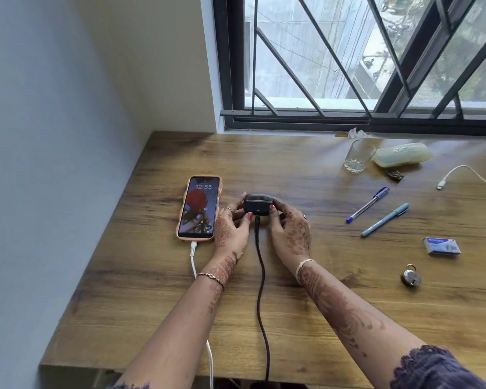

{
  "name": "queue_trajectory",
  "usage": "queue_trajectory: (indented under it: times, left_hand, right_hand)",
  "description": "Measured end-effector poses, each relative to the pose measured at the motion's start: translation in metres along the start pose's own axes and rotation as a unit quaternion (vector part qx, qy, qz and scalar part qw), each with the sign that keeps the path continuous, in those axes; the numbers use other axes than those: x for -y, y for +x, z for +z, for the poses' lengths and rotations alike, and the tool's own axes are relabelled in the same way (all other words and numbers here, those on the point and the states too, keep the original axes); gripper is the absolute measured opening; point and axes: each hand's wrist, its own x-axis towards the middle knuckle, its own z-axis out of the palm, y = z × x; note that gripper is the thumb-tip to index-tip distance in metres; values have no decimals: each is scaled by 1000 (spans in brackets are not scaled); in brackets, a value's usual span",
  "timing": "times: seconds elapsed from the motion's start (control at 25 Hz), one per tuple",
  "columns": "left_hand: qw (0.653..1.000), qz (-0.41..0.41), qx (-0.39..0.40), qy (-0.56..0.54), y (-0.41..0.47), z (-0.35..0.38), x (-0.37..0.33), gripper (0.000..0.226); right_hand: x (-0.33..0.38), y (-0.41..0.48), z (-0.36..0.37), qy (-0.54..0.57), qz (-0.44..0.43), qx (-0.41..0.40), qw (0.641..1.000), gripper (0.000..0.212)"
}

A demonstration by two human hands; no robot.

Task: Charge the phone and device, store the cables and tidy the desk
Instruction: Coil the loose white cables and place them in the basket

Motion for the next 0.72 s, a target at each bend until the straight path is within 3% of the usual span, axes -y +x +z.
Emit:
queue_trajectory:
  times: [0.72]
  left_hand:
    - [1000,8,-2,-27,0,0,-1,45]
  right_hand:
    - [0,1,-1,18,7,3,1000,29]
